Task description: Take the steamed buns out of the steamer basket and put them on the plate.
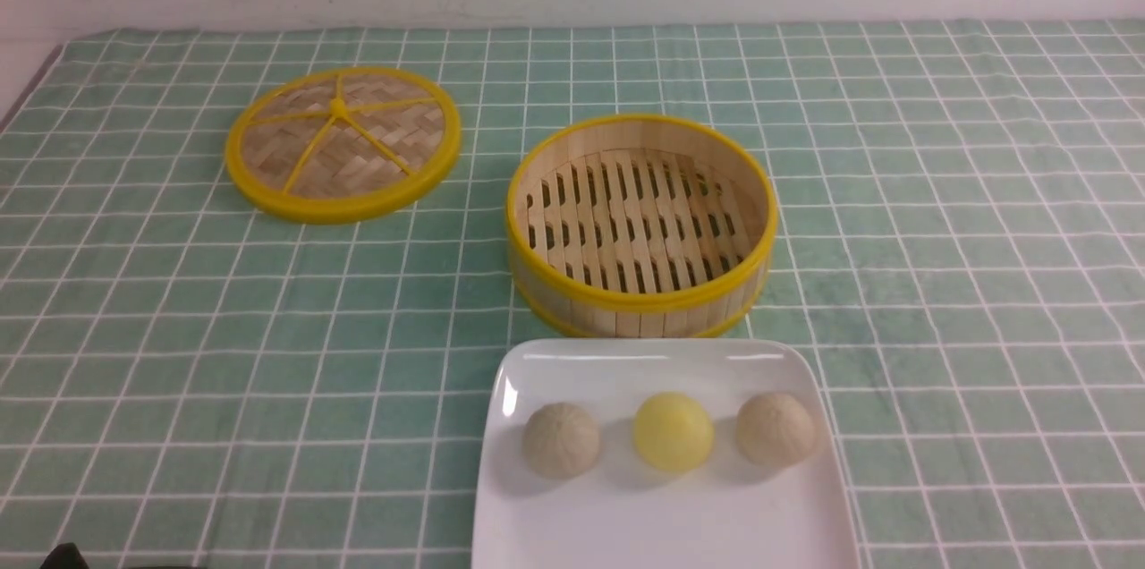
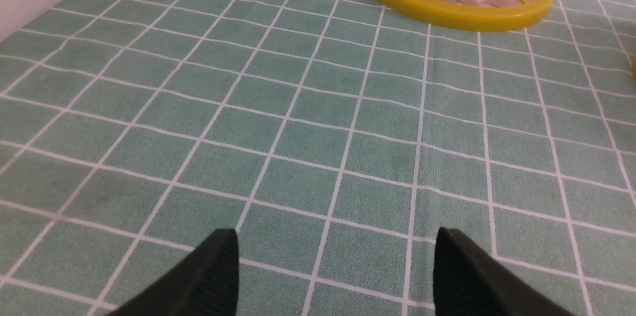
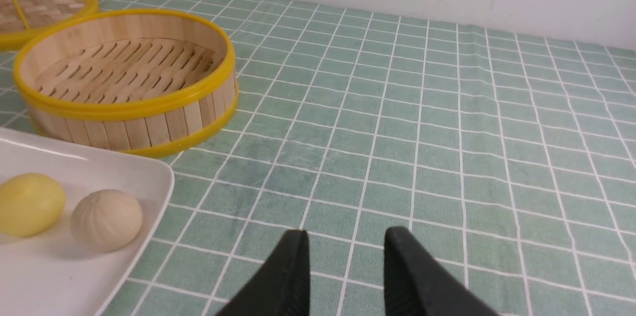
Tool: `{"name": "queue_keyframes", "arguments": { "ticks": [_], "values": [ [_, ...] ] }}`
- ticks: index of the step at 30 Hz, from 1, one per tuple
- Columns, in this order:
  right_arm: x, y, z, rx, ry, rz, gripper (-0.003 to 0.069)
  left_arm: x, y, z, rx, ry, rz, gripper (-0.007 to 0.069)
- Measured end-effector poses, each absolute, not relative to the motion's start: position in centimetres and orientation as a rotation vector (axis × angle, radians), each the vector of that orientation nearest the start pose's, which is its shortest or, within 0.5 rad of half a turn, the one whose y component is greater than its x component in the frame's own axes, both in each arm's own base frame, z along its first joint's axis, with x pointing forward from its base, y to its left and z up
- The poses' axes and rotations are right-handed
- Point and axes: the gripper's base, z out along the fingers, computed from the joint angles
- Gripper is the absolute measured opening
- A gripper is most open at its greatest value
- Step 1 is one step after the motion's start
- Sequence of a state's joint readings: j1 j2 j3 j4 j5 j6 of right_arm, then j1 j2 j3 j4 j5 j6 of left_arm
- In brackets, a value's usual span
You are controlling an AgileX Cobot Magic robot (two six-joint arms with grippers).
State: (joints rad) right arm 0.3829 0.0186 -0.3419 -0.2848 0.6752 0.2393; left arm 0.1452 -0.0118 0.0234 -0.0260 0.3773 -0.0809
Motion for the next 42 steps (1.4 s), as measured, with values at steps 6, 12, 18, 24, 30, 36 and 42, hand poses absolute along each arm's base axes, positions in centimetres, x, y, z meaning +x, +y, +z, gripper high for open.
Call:
{"name": "queue_keyframes", "arguments": {
  "ticks": [6,12,18,24,30,36,42],
  "values": [
    [3.05,-0.50,26.53,-0.209,1.801,0.121,0.0239,5.18,0.76,17.20,-0.219,1.860,0.039,0.0526],
    [3.05,-0.50,26.53,-0.209,1.801,0.121,0.0239,5.18,0.76,17.20,-0.219,1.860,0.039,0.0526],
    [3.05,-0.50,26.53,-0.209,1.801,0.121,0.0239,5.18,0.76,17.20,-0.222,1.859,0.036,0.0526],
    [3.05,-0.50,26.53,-0.209,1.801,0.121,0.0239,5.17,0.87,17.20,-0.243,1.857,0.039,0.0526],
    [3.05,-0.50,26.53,-0.209,1.801,0.121,0.0239,5.17,0.88,17.20,-0.251,1.856,0.034,0.0526],
    [3.05,-0.50,26.53,-0.209,1.801,0.121,0.0239,5.17,0.86,17.20,-0.262,1.854,0.023,0.0526],
    [3.05,-0.50,26.53,-0.209,1.801,0.121,0.0239,5.17,0.86,17.20,-0.262,1.854,0.023,0.0526]
  ]
}}
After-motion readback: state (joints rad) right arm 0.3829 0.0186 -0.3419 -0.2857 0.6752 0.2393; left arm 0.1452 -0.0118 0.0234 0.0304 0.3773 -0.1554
